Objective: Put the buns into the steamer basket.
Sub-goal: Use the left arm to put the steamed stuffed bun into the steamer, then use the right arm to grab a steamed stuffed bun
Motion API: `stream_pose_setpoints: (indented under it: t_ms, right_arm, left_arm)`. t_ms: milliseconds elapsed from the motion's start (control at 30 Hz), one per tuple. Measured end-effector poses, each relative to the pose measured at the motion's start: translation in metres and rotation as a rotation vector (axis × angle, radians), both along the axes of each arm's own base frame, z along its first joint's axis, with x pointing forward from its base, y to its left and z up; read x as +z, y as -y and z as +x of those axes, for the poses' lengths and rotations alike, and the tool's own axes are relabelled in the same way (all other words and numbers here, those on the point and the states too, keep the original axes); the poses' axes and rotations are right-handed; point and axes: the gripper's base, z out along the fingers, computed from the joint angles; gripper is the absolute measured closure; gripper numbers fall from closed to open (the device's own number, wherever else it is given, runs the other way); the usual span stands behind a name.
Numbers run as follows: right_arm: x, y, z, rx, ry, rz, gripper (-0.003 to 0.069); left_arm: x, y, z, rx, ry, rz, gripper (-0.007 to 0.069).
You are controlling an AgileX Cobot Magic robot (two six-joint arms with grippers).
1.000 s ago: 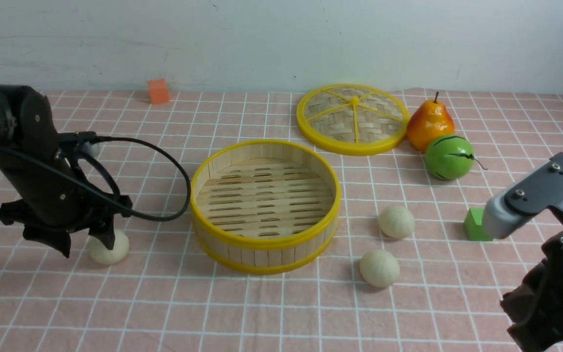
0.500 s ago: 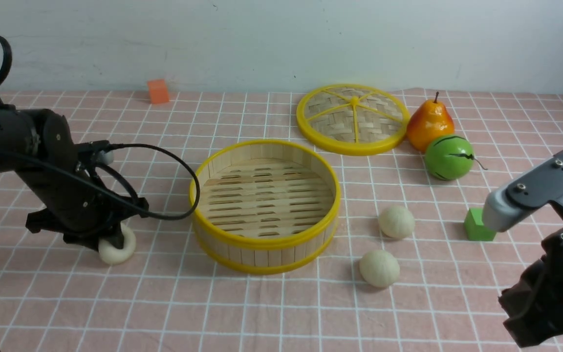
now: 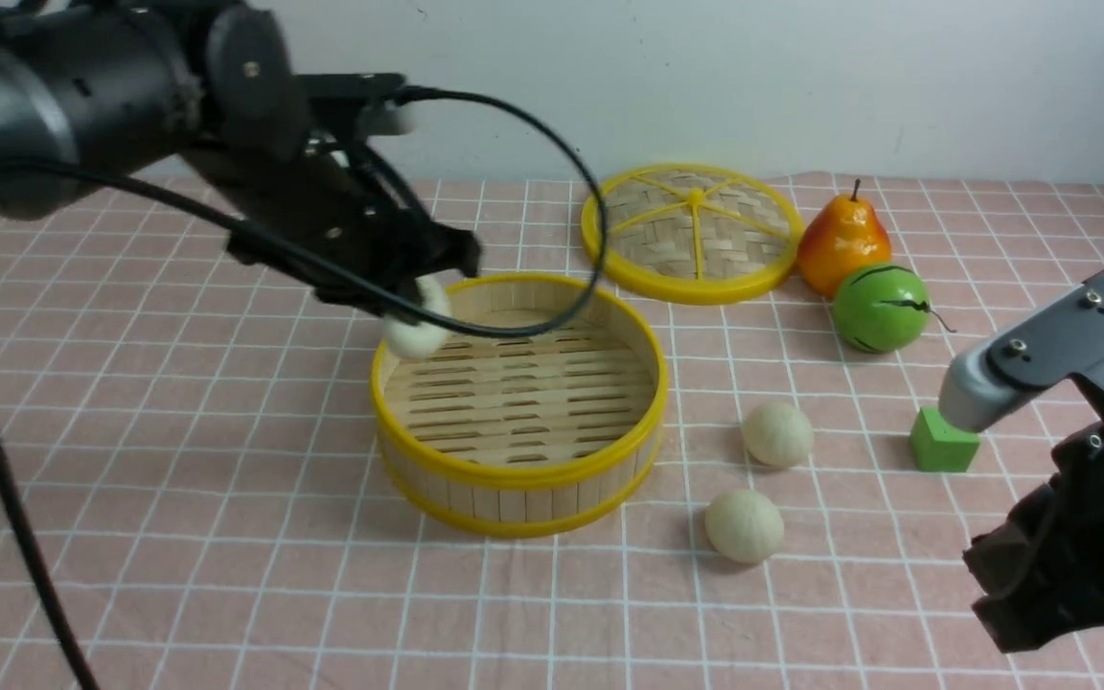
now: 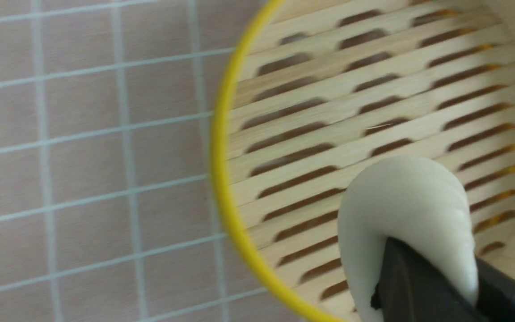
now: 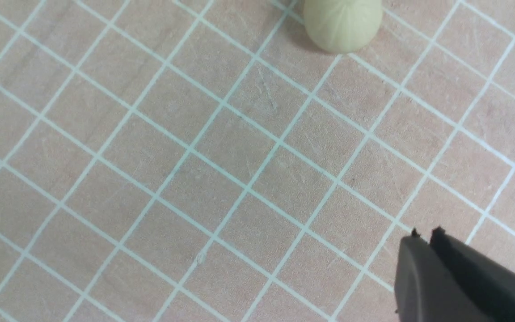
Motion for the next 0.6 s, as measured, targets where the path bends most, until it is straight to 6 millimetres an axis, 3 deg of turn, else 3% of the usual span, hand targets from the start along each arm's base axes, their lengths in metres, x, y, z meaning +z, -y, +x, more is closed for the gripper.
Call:
stream_pose_setpoints:
  t_ms: [100,200,233,267,367,467,533,600]
  right_arm:
    - [-0.002,0.000,0.000,0.001,-0.012,-0.008,0.0620]
    - [-0.002,0.000,0.000,0.001,-0.014,-0.009,0.0610]
    - [-0.002,0.000,0.000,0.001,-0.014,-0.009,0.0610]
    - [-0.002,0.000,0.000,0.001,-0.014,-0.009,0.0597]
    - [-0.002,0.000,0.001,-0.021,-0.015,0.003,0.0535]
    - [-0.002,0.000,0.003,-0.045,-0.019,0.011,0.0466]
    - [-0.003,-0.003,0.009,-0.073,-0.032,0.017,0.0341]
    - [-0.001,-0.006,0.017,-0.089,-0.039,0.019,0.0258]
  left_arm:
    - [-0.020,0.016,0.011,0.002,-0.040,-0.005,0.0629]
    - [-0.054,0.019,0.024,0.016,-0.106,0.028,0.0600]
    - [-0.054,0.019,0.024,0.016,-0.106,0.028,0.0600]
    - [-0.070,0.020,0.029,0.016,-0.130,0.048,0.0561]
    - [-0.085,0.020,0.033,0.017,-0.152,0.069,0.0427]
    - [-0.086,0.020,0.033,0.017,-0.151,0.068,0.0298]
    - [-0.081,0.020,0.034,0.014,-0.156,0.075,0.0137]
    - [-0.073,0.019,0.033,0.009,-0.164,0.094,0.0051]
